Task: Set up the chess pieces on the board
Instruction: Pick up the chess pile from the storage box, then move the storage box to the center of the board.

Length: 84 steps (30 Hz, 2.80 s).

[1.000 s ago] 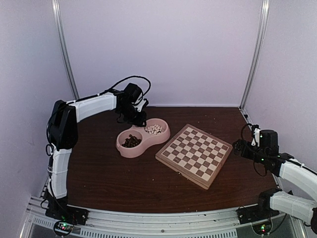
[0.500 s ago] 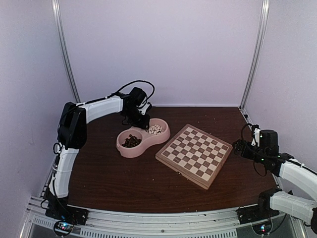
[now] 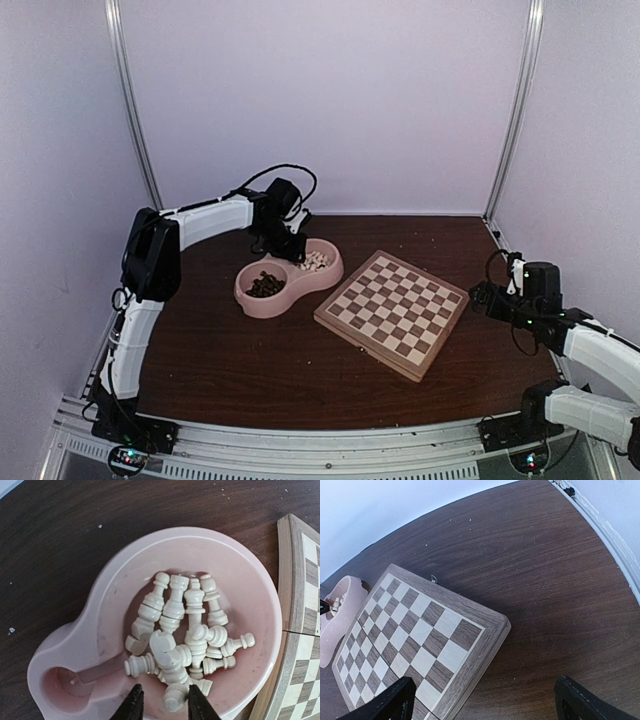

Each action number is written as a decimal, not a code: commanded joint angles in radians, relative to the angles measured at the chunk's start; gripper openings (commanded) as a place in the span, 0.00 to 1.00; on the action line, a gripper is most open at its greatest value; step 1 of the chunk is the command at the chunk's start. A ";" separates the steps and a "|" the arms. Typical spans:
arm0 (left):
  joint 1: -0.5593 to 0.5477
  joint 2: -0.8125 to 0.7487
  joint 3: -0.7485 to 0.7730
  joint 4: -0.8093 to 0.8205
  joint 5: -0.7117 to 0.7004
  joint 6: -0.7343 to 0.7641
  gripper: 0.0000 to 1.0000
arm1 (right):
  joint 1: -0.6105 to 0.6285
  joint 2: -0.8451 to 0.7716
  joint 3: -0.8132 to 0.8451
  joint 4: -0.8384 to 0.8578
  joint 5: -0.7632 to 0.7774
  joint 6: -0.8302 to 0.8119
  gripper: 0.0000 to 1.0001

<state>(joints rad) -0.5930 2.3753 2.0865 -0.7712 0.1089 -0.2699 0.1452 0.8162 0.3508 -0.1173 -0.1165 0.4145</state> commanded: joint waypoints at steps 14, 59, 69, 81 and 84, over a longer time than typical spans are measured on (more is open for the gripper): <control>-0.031 -0.117 -0.045 0.010 -0.038 0.052 0.09 | 0.001 0.027 0.015 0.015 -0.003 -0.005 1.00; -0.044 -0.200 -0.306 0.179 0.000 -0.008 0.10 | 0.000 -0.004 0.002 0.019 -0.024 -0.007 1.00; -0.045 -0.313 -0.457 0.210 0.060 -0.048 0.10 | 0.001 -0.005 0.001 0.020 -0.029 -0.006 1.00; -0.053 -0.421 -0.609 0.210 0.072 -0.071 0.11 | 0.001 -0.019 -0.005 0.024 -0.030 -0.006 1.00; -0.053 -0.451 -0.617 0.210 0.082 -0.066 0.11 | 0.001 -0.017 -0.004 0.024 -0.031 -0.006 1.00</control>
<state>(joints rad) -0.6373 1.9808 1.4818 -0.5728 0.1654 -0.3309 0.1452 0.8047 0.3508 -0.1143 -0.1371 0.4149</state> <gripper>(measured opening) 0.117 0.995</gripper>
